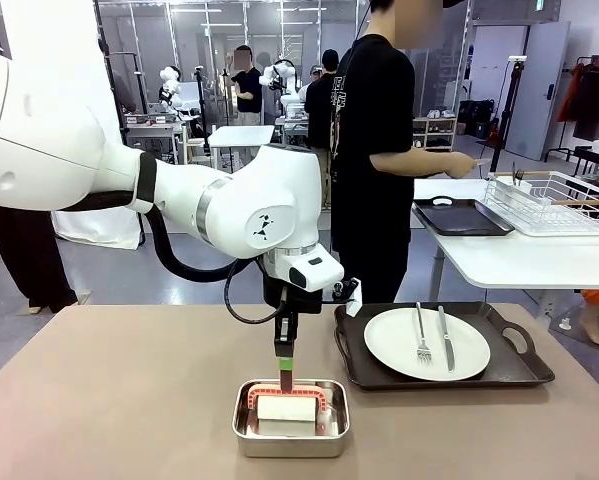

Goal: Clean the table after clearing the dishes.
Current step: Place the Lint Roller back on top of the Airtight Container.

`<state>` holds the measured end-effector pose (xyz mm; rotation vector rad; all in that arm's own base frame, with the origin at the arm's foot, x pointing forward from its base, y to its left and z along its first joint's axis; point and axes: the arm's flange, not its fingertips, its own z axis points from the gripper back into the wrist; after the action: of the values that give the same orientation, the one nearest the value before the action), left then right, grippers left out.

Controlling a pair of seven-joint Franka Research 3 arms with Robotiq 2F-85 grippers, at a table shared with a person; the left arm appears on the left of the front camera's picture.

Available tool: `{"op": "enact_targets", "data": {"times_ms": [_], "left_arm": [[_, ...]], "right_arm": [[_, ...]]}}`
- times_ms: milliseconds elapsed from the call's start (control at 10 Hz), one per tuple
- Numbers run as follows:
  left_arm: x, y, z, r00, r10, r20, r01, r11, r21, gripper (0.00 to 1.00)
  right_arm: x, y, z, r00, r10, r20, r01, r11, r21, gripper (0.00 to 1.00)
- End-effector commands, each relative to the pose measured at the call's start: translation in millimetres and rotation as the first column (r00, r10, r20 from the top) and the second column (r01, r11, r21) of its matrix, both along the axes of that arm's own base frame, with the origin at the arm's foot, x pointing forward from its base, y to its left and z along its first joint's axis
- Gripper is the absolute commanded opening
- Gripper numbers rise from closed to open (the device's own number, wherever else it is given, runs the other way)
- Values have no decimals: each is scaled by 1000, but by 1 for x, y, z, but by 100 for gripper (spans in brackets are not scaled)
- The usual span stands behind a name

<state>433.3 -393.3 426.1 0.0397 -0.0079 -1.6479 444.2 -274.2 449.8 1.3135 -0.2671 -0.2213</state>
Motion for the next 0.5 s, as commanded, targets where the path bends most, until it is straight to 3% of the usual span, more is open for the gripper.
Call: {"op": "enact_targets", "data": {"times_ms": [0, 200, 300, 400], "left_arm": [[2, 2, -27, 1000, 19, -9, -19, 1000, 7, 21], [2, 2, -24, 1000, 16, -12, -16, 1000, 8, 26], [3, 1, -22, 1000, 19, -13, -19, 1000, 11, 61], [3, 1, -19, 1000, 22, -5, -22, 1000, 9, 65]], "right_arm": [[-2, 2, 3, 1000, 0, 5, 0, 1000, -1, 100], [-2, 2, 3, 1000, 0, 5, 0, 1000, -1, 100], [-2, 2, 3, 1000, 0, 5, 0, 1000, -1, 100], [-2, 2, 3, 1000, 0, 5, 0, 1000, -1, 100]]}}
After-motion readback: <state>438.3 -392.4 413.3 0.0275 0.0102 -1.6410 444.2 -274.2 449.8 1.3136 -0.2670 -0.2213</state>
